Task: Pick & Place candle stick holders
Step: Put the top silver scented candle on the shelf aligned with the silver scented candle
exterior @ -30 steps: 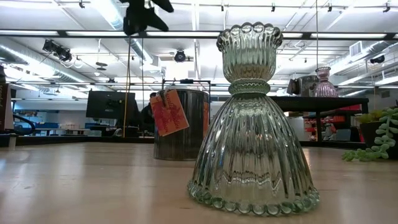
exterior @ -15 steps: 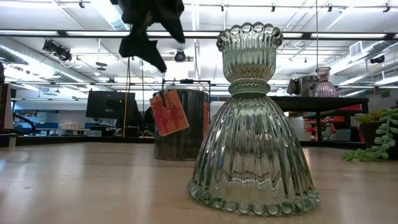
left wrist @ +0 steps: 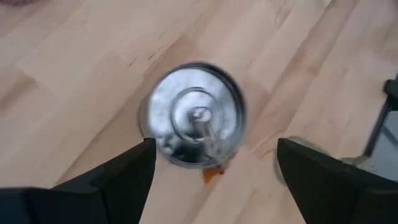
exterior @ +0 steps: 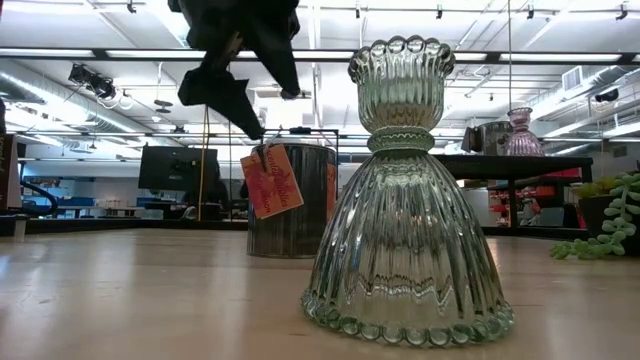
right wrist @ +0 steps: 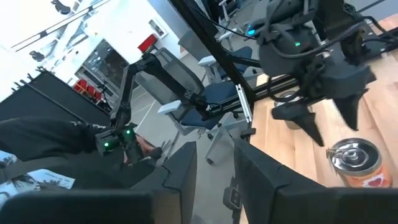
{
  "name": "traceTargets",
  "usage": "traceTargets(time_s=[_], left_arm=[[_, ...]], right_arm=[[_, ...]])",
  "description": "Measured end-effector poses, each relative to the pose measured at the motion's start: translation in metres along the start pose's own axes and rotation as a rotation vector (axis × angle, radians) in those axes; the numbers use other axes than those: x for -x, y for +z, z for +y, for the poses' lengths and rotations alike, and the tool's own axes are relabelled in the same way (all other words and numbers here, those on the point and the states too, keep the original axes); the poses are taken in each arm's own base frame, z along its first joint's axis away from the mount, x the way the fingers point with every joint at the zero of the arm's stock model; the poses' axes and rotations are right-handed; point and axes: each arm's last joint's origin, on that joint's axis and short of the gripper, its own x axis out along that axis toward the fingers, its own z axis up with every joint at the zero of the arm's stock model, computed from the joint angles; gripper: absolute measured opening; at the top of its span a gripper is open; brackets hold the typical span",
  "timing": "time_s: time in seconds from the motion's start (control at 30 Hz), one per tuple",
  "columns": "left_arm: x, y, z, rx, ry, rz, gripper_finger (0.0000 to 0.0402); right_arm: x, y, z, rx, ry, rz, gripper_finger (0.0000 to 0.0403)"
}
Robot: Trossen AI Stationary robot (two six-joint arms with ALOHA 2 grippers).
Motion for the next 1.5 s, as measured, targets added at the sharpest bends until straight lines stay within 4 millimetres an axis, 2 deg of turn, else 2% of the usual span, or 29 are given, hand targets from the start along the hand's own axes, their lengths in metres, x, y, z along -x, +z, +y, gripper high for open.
traceTargets(time_s=[0.23,0.47,0.7,0.93,1.1,1.33,1.5], left_arm=[[-0.01,-0.007,-0.006,0.028,0.016,-0.028,0.0337],[-0.032,-0.01,-0.008,0.042,0.024,-0.02,0.0337],[-0.045,-0.01,-0.009,0.045,0.023,-0.029,0.0337],[-0.046,-0.01,-0.007,0.035,0.056,-0.056,0.0337],[-0.049,-0.01,0.0,-0.003,0.146,-0.086,0.0337],[-0.052,0.0,0.01,0.019,0.205,-0.136,0.0337],[-0.049,0.01,0.011,0.026,0.158,-0.143,0.0337]], right_arm=[[0.0,0.0,0.0,0.003,-0.008,0.0,0.0107],[0.0,0.0,-0.001,0.002,-0.009,0.001,0.0107],[0.0,0.0,0.0,0.002,-0.008,-0.001,0.0107],[0.0,0.0,0.0,0.001,-0.005,-0.004,0.0107],[0.0,0.0,0.0,0.002,-0.005,-0.005,0.0107],[0.0,0.0,0.0,0.006,-0.005,-0.005,0.0107],[0.0,0.0,0.0,0.009,-0.006,-0.004,0.0107]])
